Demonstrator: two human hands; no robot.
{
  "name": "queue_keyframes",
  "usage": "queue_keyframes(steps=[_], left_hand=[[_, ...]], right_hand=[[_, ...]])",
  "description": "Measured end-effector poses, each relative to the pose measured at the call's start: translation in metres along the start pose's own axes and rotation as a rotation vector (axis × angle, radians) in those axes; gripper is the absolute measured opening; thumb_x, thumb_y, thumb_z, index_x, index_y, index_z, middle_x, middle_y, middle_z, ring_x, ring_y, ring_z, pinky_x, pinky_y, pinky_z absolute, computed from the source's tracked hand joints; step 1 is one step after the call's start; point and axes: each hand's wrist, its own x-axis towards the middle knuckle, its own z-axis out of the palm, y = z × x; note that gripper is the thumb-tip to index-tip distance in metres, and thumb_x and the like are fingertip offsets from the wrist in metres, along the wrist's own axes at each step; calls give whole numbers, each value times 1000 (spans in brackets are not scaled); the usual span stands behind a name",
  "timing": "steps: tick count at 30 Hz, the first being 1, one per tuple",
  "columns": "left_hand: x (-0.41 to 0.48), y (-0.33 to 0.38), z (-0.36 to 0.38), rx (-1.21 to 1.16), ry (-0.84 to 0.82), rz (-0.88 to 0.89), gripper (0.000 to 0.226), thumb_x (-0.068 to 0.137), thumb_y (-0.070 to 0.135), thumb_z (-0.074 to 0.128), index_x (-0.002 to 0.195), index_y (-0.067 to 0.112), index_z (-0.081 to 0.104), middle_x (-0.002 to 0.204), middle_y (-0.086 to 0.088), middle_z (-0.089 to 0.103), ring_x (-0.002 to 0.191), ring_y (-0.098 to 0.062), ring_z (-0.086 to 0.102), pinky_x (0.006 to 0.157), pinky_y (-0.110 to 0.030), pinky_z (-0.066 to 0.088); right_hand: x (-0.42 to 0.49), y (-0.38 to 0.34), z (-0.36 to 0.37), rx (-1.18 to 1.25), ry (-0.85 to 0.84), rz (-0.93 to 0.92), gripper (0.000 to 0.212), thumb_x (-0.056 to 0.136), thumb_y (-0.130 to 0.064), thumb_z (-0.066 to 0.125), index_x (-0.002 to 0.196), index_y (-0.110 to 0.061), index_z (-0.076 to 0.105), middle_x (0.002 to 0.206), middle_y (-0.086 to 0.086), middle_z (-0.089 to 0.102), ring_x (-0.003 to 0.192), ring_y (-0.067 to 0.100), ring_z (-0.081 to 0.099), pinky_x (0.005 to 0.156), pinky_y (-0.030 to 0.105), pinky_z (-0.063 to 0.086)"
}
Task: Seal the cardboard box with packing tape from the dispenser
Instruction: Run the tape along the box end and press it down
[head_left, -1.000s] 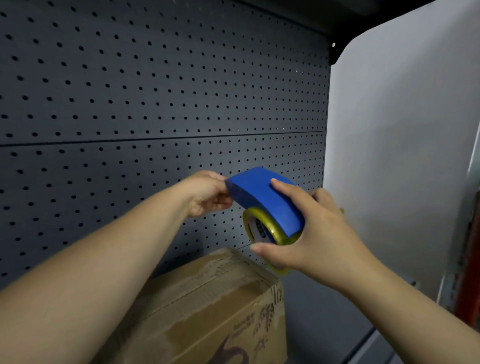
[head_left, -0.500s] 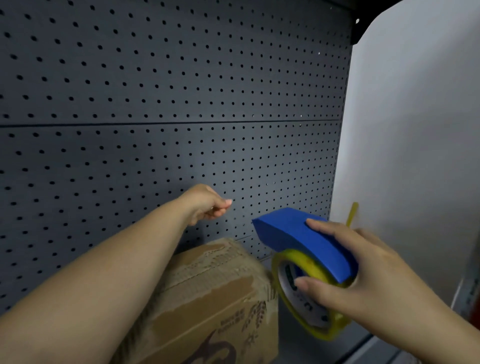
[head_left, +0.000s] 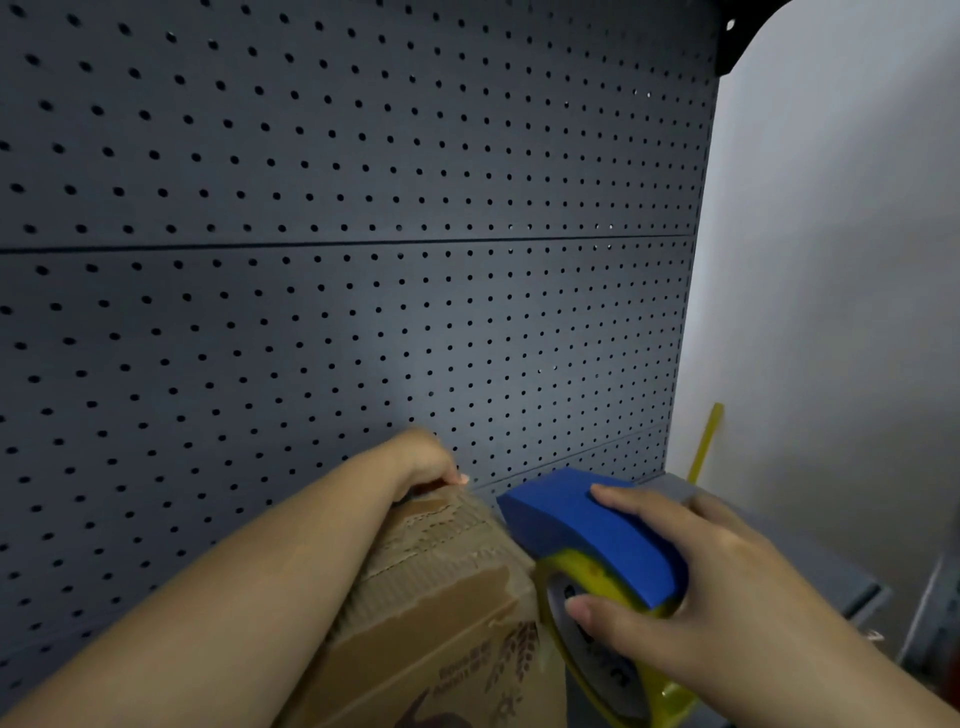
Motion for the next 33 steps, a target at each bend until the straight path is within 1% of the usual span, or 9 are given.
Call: queue_keyframes(steps=[2,4,8,11,14,17,22,29,33], left_hand=[[-1,2,0,-15,-88,-73,35,85,23,64,110,0,60,110,-15,60,102,-31,58,85,-38,45],[-3,4,-1,-13,-174,-93,16,88,17,57,88,3,64,87,-13,61,81,-27,62,77,-36,48],[-8,8,2,121,-140,-19,22,88,14,51,67,9,57,67,-7,56,56,-18,54,56,-28,45],[-9,10,2,424,-2,101,19,88,29,53,78,13,55,76,-4,55,72,-18,55,65,-27,43],[-16,7,0,620,271,331,36,90,43,49,92,9,62,93,-10,59,94,-24,59,79,-33,46],[-28,1,8,555,153,566,45,97,39,33,94,4,62,105,-11,57,103,-28,56,89,-37,44],[-41,-14,26,468,-16,478,49,100,38,19,121,8,52,129,-13,52,120,-24,47,94,-28,32],[-45,-15,29,515,20,478,45,101,32,19,121,6,49,128,-14,52,117,-24,48,94,-27,34],[-44,-15,30,514,14,448,41,100,31,19,114,7,50,123,-14,54,99,-20,47,87,-28,34]], right_hand=[[1,0,0,-4,-1,7,80,47,-76,53,122,-62,28,92,-18,36,88,2,46,66,12,40],[1,0,0,0,1,8,79,48,-76,52,122,-62,29,92,-18,36,88,2,46,67,11,40],[1,2,0,38,21,10,74,53,-71,57,121,-61,31,93,-16,39,88,2,47,69,10,40],[1,5,0,53,30,0,73,53,-71,57,121,-59,33,93,-15,39,89,1,47,71,12,40],[0,6,0,49,31,-18,72,56,-71,56,122,-59,32,95,-14,41,90,2,47,72,14,40],[-2,8,0,53,43,-34,73,55,-72,55,123,-57,33,95,-14,41,90,3,48,74,18,42],[-6,11,0,49,18,-48,73,57,-70,57,125,-56,31,95,-14,38,87,4,49,72,19,42],[-17,14,2,-14,-35,-90,87,52,-72,62,128,-57,21,91,-16,31,78,3,45,67,15,40],[-36,26,-8,25,-15,-81,79,49,-69,62,119,-62,26,91,-13,36,82,3,47,67,11,40]])
